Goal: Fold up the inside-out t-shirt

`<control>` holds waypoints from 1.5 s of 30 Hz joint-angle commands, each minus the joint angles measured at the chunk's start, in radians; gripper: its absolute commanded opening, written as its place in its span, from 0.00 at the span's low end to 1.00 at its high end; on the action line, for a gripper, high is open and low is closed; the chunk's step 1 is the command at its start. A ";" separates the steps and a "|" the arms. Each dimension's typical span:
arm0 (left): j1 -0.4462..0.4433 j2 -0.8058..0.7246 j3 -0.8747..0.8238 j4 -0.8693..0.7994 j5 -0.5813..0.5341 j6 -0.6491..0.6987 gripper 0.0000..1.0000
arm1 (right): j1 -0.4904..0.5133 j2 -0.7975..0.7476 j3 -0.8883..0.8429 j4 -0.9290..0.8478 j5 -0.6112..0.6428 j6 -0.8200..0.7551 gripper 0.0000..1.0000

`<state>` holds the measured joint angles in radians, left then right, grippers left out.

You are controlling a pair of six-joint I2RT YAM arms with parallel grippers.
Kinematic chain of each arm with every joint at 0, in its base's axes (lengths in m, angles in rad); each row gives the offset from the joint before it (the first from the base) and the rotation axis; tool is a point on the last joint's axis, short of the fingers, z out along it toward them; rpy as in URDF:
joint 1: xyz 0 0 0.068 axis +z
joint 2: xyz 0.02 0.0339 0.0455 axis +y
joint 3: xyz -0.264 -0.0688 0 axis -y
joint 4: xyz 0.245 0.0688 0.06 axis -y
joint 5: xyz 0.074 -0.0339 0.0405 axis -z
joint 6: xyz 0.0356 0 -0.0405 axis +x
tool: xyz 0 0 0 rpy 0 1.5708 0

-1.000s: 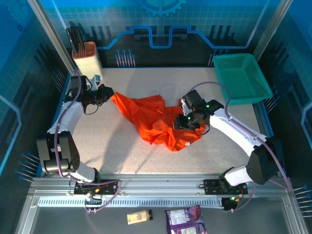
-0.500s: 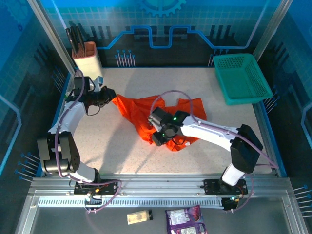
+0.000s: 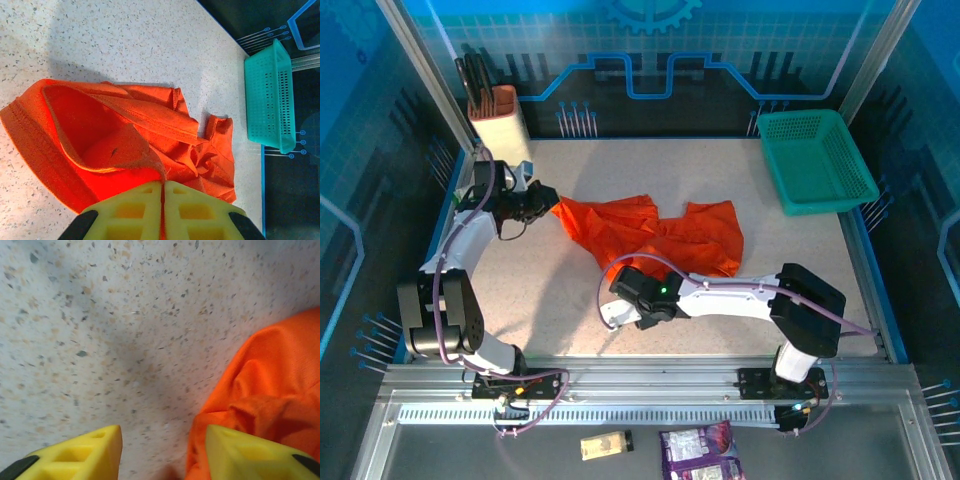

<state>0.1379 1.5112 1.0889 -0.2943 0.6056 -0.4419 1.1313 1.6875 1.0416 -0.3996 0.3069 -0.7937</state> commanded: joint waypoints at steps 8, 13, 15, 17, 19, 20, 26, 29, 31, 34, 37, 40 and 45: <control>-0.008 -0.042 -0.034 0.007 0.021 0.007 0.09 | -0.047 0.016 -0.003 0.183 -0.046 -0.196 0.49; -0.008 -0.055 -0.036 0.001 0.019 0.012 0.09 | -0.071 0.017 0.000 0.206 -0.054 -0.208 0.49; -0.007 -0.055 -0.039 0.003 0.019 0.011 0.09 | -0.078 0.022 0.001 0.208 -0.061 -0.215 0.50; -0.008 -0.054 -0.042 0.005 0.020 0.007 0.09 | -0.084 0.031 -0.004 0.225 -0.055 -0.220 0.50; -0.008 -0.057 -0.044 0.007 0.020 0.005 0.09 | -0.090 0.036 -0.012 0.233 -0.062 -0.222 0.50; -0.008 -0.060 -0.045 0.008 0.020 0.004 0.09 | -0.091 0.038 -0.013 0.235 -0.069 -0.222 0.49; -0.008 -0.062 -0.045 0.003 0.020 0.007 0.09 | -0.093 0.053 -0.029 0.256 -0.081 -0.226 0.46; -0.008 -0.062 -0.044 0.003 0.020 0.004 0.09 | -0.093 0.041 -0.039 0.295 -0.052 -0.234 0.30; -0.008 -0.066 -0.042 0.003 0.018 0.005 0.09 | -0.093 0.004 -0.052 0.319 -0.050 -0.235 0.15; -0.008 -0.075 -0.033 0.000 0.006 0.006 0.08 | -0.103 -0.072 -0.049 0.320 -0.051 -0.209 0.00; -0.006 -0.087 -0.024 0.014 -0.008 -0.001 0.05 | -0.133 -0.186 -0.029 0.298 -0.081 -0.150 0.00; -0.005 -0.097 -0.010 0.024 -0.023 -0.015 0.02 | -0.192 -0.312 0.015 0.275 -0.145 -0.053 0.00; 0.000 -0.112 0.015 0.047 -0.023 -0.050 0.00 | -0.322 -0.446 0.163 0.214 -0.289 0.090 0.00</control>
<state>0.1383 1.4380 1.0595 -0.2787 0.5903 -0.4576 0.8509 1.3037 1.1244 -0.1619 0.1226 -0.8181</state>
